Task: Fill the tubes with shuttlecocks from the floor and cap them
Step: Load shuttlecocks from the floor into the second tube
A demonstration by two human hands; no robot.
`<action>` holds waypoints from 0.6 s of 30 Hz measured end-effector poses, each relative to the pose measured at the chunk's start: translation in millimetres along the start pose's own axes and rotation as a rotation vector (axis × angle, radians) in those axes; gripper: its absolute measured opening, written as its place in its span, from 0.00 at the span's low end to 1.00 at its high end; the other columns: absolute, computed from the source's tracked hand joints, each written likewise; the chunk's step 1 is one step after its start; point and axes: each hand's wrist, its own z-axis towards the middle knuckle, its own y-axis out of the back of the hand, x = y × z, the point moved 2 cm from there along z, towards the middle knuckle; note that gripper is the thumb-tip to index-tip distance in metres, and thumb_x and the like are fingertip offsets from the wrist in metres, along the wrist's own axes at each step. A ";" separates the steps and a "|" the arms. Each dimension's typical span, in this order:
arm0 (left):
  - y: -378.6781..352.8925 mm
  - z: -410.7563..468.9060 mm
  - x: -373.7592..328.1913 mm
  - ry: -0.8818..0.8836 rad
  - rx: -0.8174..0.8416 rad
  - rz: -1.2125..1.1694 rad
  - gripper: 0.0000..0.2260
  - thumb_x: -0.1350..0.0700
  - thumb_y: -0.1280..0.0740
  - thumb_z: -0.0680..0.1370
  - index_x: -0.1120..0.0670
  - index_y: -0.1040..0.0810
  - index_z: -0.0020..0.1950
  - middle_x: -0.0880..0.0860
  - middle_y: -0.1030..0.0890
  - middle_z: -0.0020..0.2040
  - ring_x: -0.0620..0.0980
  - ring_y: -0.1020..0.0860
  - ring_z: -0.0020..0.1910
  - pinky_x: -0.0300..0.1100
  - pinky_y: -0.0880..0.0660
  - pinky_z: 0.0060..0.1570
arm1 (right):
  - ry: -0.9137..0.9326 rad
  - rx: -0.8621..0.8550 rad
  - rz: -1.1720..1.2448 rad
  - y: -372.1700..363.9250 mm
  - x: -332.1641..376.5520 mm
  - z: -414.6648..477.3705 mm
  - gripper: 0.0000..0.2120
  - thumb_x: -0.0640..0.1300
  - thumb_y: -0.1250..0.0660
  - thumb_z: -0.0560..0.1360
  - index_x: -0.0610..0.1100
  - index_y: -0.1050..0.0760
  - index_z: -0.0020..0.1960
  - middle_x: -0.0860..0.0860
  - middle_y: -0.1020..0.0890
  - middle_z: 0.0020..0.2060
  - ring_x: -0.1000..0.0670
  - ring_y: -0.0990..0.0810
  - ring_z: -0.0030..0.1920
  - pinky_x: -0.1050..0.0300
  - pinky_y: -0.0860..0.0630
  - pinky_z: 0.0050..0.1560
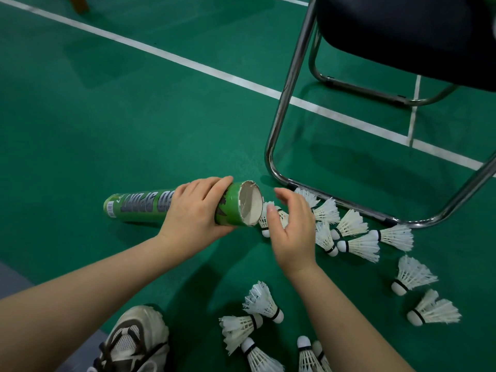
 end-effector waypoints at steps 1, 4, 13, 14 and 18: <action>0.4 0.8 -0.2 0.007 -0.002 0.004 0.35 0.42 0.27 0.61 0.53 0.34 0.63 0.56 0.22 0.55 0.57 0.23 0.51 0.53 0.29 0.52 | -0.094 0.040 -0.100 -0.2 -11.9 4.3 0.22 0.54 0.44 0.74 0.45 0.29 0.63 0.51 0.24 0.58 0.49 0.28 0.60 0.46 0.34 0.63; 1.9 3.9 -1.0 0.020 0.006 0.009 0.34 0.41 0.30 0.61 0.53 0.34 0.63 0.56 0.22 0.54 0.58 0.23 0.50 0.53 0.29 0.52 | -0.251 0.231 -0.394 -6.7 -46.8 15.6 0.25 0.53 0.40 0.76 0.48 0.37 0.70 0.50 0.32 0.67 0.48 0.36 0.68 0.47 0.41 0.67; -2.6 27.3 3.9 0.008 0.017 0.015 0.36 0.40 0.27 0.61 0.54 0.33 0.63 0.56 0.21 0.53 0.58 0.23 0.50 0.52 0.27 0.50 | -0.108 0.501 -0.663 -49.3 -73.4 50.9 0.17 0.48 0.42 0.78 0.50 0.33 0.67 0.46 0.36 0.71 0.44 0.43 0.71 0.44 0.47 0.70; -3.1 28.5 3.8 0.011 0.020 0.015 0.34 0.39 0.30 0.62 0.54 0.33 0.63 0.55 0.22 0.53 0.57 0.23 0.50 0.51 0.27 0.50 | -0.098 0.530 -0.674 -51.9 -75.6 54.6 0.16 0.47 0.41 0.78 0.48 0.31 0.65 0.46 0.37 0.71 0.44 0.44 0.72 0.43 0.48 0.70; -10.3 29.2 1.8 0.006 0.060 0.028 0.33 0.36 0.38 0.64 0.53 0.33 0.63 0.54 0.22 0.53 0.56 0.23 0.50 0.50 0.27 0.49 | -0.109 0.643 -0.731 -56.4 -79.9 63.6 0.14 0.46 0.40 0.78 0.45 0.28 0.62 0.47 0.35 0.70 0.43 0.46 0.73 0.42 0.51 0.71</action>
